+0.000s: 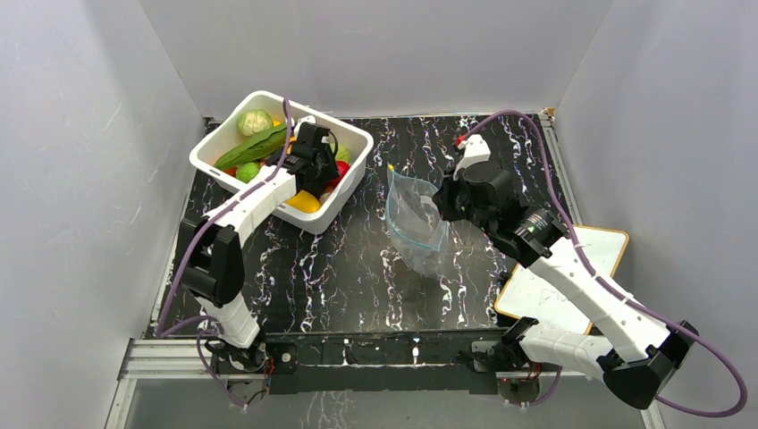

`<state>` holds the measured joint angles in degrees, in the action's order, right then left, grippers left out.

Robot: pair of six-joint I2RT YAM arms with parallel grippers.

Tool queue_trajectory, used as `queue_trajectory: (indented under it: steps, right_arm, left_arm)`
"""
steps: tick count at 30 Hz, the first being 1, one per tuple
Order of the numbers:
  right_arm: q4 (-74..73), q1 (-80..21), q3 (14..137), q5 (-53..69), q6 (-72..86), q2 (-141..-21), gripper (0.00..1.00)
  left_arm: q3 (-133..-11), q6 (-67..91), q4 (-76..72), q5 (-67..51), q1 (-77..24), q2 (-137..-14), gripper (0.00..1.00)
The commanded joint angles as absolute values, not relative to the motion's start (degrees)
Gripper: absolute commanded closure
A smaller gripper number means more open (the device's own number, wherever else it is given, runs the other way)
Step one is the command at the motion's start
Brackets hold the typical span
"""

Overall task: Place the food in the zip-top bag and seal the zipper
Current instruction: Pick up the fake vegetable from the bin, then place the fake vegetable in the zipper food storage bag.

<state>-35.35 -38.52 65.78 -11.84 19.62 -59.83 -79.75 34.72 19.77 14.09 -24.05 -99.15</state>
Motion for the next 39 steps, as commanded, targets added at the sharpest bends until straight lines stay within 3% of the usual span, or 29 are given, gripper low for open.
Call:
queue_trajectory:
  steps: [1,11,19,24,31,39]
  right_arm:
    - [-31.75,-38.67,65.14,-11.77,20.02,-58.53,1.00]
    - [-31.03,-38.62,65.79,-14.75,20.78,-61.02,1.00]
    - [-28.94,-38.61,68.80,-17.38,12.22,-64.97,1.00]
    - [-20.31,-38.60,66.14,-16.01,5.85,-64.06,1.00]
    - [-5.14,-38.63,63.12,-15.88,-6.38,-68.39,1.00]
    - [-0.28,-38.98,61.31,-8.76,-7.63,-70.25,1.00]
  left_arm:
    - [-78.43,31.42,20.02,12.86,-23.64,-92.82,0.75]
    - [-78.00,26.56,25.42,-0.77,-23.71,-84.16,0.80]
    - [-78.01,25.69,32.13,-17.58,-23.69,-76.41,0.81]
    - [-75.83,26.16,33.16,-31.09,-23.73,-71.25,0.82]
    - [-66.95,36.45,19.69,-54.43,-23.83,-62.64,0.81]
    - [-62.16,41.72,12.17,-58.23,-23.82,-62.95,0.81]
